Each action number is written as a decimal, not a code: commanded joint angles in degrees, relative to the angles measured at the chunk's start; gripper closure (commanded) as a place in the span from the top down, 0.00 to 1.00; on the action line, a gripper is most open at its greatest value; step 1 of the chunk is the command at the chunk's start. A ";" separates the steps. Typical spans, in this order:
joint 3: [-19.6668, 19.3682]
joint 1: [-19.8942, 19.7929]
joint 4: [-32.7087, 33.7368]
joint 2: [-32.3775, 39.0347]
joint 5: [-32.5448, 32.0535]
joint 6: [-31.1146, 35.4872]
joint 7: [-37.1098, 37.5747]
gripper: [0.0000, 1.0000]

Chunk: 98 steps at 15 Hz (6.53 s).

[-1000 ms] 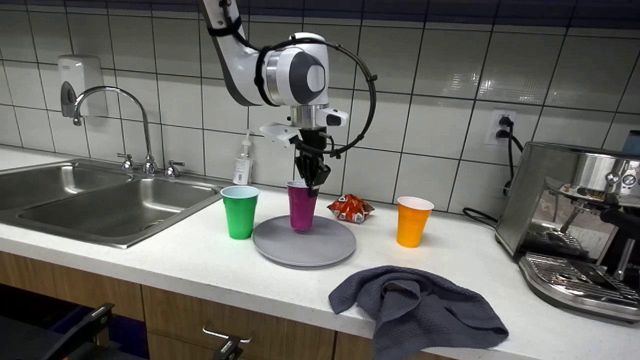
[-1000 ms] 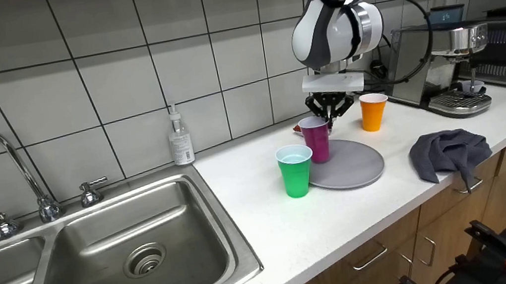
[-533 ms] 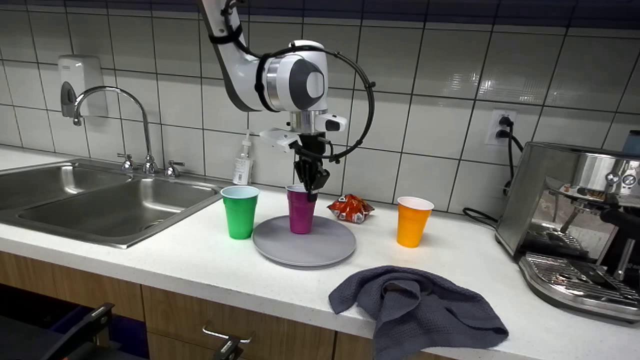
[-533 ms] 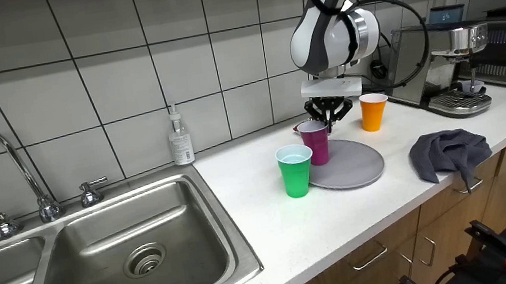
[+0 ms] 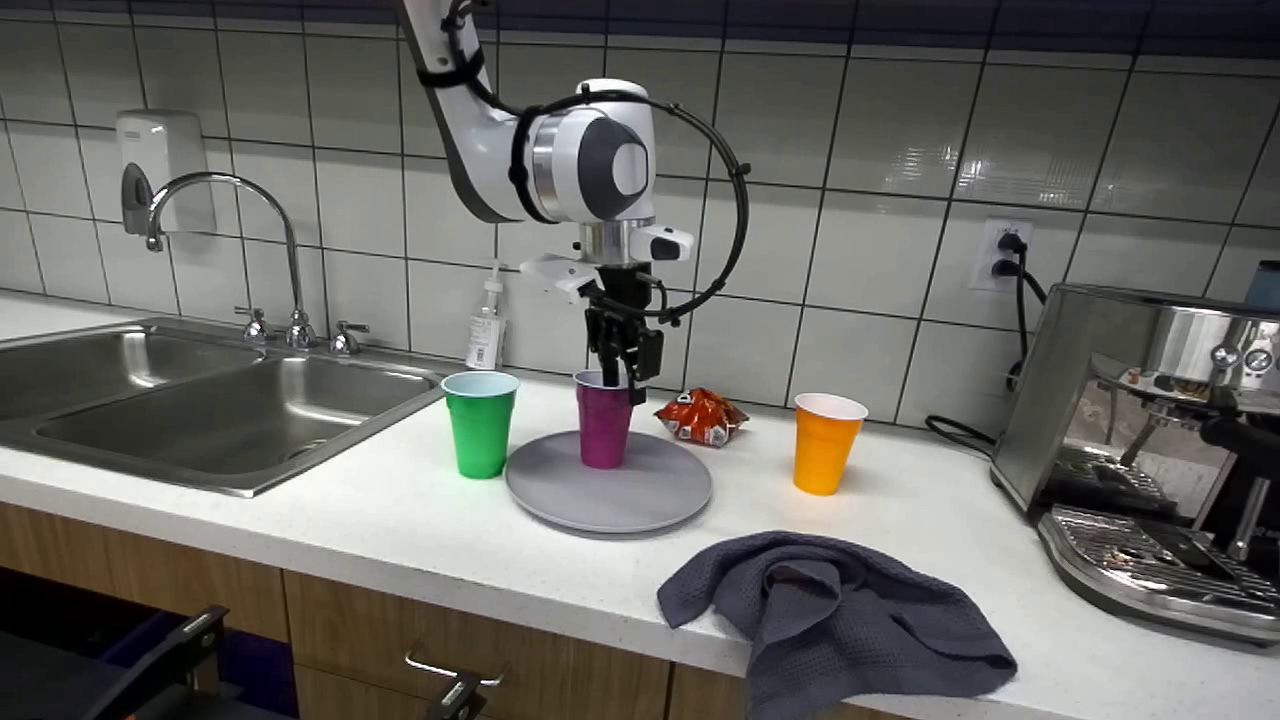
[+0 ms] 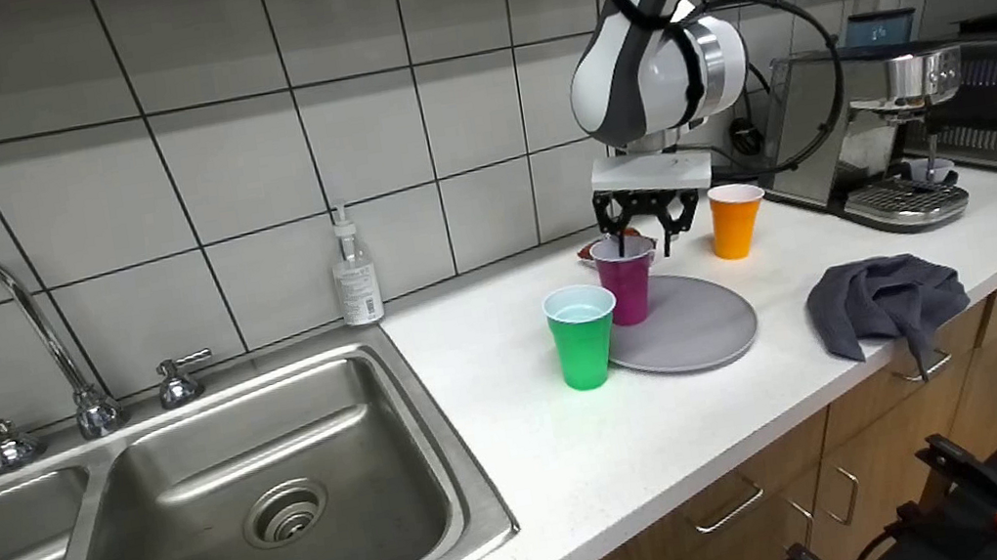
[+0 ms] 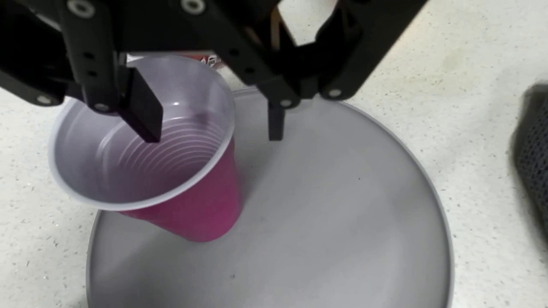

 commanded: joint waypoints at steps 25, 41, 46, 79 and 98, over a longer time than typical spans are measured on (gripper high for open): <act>4.82 -0.01 -22.04 -22.51 -6.84 -0.61 -1.26 1.00; 11.01 0.82 -22.44 -19.37 -10.12 -0.41 2.30 1.00; 10.51 1.41 -20.13 -16.59 -12.65 -0.34 4.31 1.00; 7.18 5.11 -13.61 -9.67 -11.15 0.25 3.85 0.00; 8.26 4.09 -16.53 -15.41 -8.14 0.37 2.18 0.01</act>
